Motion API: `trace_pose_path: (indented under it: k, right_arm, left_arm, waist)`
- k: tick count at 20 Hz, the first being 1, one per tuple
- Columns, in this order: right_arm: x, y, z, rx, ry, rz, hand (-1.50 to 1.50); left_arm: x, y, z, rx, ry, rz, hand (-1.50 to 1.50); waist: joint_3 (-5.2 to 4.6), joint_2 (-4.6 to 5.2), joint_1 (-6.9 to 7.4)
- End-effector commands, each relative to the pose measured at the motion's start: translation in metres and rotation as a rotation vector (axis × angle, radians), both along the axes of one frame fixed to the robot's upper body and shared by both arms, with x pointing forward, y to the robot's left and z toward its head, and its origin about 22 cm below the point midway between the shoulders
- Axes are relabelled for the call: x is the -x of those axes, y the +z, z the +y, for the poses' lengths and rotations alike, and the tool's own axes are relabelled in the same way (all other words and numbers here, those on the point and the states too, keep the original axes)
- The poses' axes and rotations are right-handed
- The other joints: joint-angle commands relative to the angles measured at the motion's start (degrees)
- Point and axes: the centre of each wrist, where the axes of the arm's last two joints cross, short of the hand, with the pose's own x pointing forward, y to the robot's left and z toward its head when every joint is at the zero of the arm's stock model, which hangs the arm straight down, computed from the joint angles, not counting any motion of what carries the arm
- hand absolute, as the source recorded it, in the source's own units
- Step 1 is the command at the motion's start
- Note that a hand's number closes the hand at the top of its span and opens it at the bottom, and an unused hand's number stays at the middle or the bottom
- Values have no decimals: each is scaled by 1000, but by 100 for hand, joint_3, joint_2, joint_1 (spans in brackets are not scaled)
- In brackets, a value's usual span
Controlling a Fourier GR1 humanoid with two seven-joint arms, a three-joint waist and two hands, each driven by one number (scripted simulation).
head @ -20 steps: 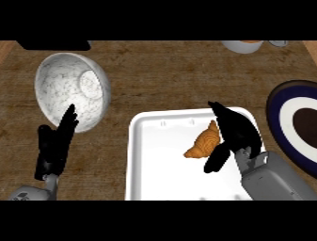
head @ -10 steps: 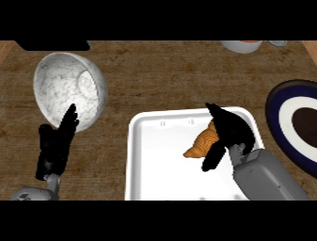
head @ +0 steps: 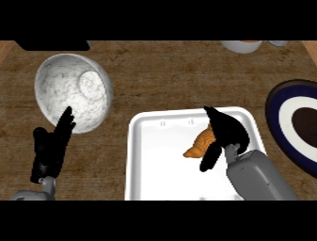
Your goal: Pick the croissant from the tray and place it in the plate
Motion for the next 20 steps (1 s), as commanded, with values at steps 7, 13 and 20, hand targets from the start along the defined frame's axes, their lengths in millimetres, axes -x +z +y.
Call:
trace_pose_path:
  k: [7, 13, 20]
  right_arm:
    - [-4, -28, 1, 3, 3, 40, 150]
    - [-13, -11, -9, 77, 99, -55, 150]
    - [1, -28, -10, 183, 19, -227, 150]
  left_arm:
    - [-4, -11, -3, 14, -11, -10, 0]
    - [-14, -4, -11, 25, -19, 0, 0]
    - [-12, 2, -17, -12, -9, -5, 0]
  waist:
    - [-1, 2, -6]
    - [-1, 1, -9]
    - [0, -3, -22]
